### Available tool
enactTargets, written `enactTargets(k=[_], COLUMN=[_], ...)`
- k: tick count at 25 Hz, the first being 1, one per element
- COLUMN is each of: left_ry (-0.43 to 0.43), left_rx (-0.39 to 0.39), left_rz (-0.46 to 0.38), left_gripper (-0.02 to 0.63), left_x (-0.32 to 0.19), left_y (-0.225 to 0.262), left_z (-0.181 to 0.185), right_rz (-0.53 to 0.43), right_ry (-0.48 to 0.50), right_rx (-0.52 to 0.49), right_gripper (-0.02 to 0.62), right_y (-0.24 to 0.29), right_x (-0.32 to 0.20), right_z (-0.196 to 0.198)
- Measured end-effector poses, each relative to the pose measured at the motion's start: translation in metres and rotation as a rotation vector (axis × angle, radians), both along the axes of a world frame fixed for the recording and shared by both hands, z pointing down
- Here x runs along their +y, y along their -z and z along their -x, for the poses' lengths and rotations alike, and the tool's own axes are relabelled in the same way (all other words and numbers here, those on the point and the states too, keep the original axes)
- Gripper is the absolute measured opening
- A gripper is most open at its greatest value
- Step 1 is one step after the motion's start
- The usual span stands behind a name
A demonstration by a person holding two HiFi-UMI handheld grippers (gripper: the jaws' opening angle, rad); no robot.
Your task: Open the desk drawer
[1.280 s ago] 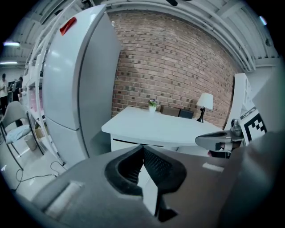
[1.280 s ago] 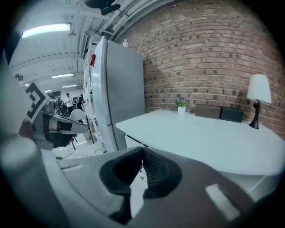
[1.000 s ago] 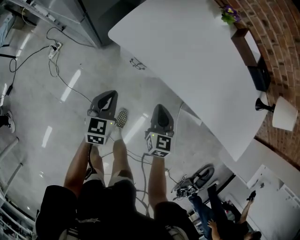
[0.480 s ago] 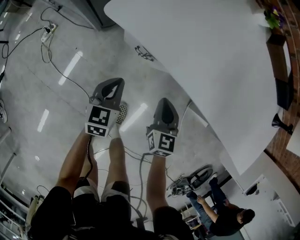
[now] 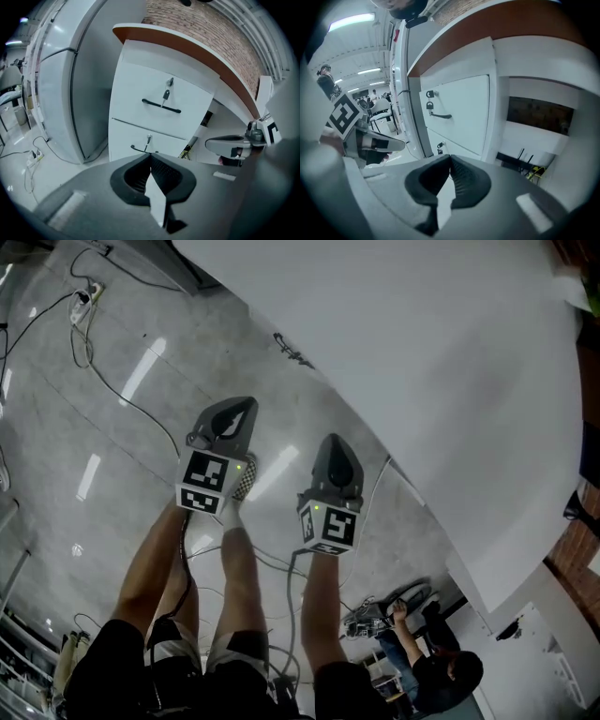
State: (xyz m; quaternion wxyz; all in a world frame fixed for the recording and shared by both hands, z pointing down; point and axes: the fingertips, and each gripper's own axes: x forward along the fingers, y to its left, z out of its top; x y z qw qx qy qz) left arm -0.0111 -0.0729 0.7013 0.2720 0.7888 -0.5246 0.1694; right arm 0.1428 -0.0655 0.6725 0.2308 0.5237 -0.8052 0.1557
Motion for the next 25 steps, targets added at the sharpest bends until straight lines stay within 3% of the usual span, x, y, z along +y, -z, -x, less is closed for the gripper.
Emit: enactTargets(k=[5,7,11,15,18,21,25], left_ry=[0.026,0.061,0.194,0.335,0.4,0.451,0.492], left_rx=[0.043,0.095,0.376,0.588,0.74,0.856,0.944], left_rz=[0.027,0.041,0.145,0.234,0.266,0.274,0.281], left_gripper=[0.011,0.011,0.011,0.021,0.11,0.166,0.247], left_x=[-0.016,-0.025,-0.045,-0.062,-0.073,-0.082,-0.092], left_y=[-0.03,-0.038,-0.062,-0.092,-0.103,-0.11,-0.118], left_z=[-0.005,-0.005,-0.01,-0.007,-0.01,-0.011,-0.011], right_rz=[0.012,0.018,0.034,0.056,0.067,0.07,0.075], right_ry=[0.015,0.025,0.042,0.054,0.064,0.068,0.068], right_rx=[0.001,0.008,0.011,0.008,0.015,0.023,0.022], right_gripper=[0.005,0.005,0.005,0.005,0.005,0.005,0.005], right_y=[-0.02,-0.021,-0.024,-0.029,-0.03,-0.031,-0.033], right_x=[-0.012,-0.015,-0.016,-0.013,-0.014,-0.017,-0.019], right_z=[0.0,0.001,0.001,-0.001,-0.004,-0.007,-0.01])
